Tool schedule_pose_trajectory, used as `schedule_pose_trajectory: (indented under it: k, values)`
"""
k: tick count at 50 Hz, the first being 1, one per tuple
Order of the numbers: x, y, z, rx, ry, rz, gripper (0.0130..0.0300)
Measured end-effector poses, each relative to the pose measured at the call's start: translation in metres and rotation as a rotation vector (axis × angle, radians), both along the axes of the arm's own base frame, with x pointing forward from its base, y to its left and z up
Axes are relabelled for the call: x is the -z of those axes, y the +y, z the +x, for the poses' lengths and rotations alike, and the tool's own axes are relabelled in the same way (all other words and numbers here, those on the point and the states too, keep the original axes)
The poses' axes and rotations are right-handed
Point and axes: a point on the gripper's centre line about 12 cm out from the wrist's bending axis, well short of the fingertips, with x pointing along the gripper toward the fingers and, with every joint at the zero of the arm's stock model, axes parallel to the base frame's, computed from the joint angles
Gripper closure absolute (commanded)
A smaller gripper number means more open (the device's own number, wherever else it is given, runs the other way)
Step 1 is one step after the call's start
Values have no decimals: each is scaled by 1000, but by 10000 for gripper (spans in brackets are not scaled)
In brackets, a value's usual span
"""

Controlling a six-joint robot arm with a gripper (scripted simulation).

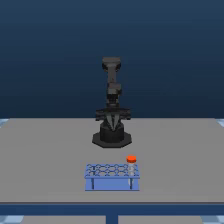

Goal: Pick up the centrifuge tube on the rack

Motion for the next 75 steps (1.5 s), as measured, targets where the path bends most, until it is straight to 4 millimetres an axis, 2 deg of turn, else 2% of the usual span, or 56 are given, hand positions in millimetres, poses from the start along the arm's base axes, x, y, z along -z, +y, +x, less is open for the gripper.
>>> schedule_pose_trajectory:
  k: [1, 45, 75]
  values:
    - [0, 0, 0, 0, 0, 0, 130]
    - [0, 1, 3, 3, 5, 4, 130]
    - [2, 9, 20, 11, 39, 12, 130]
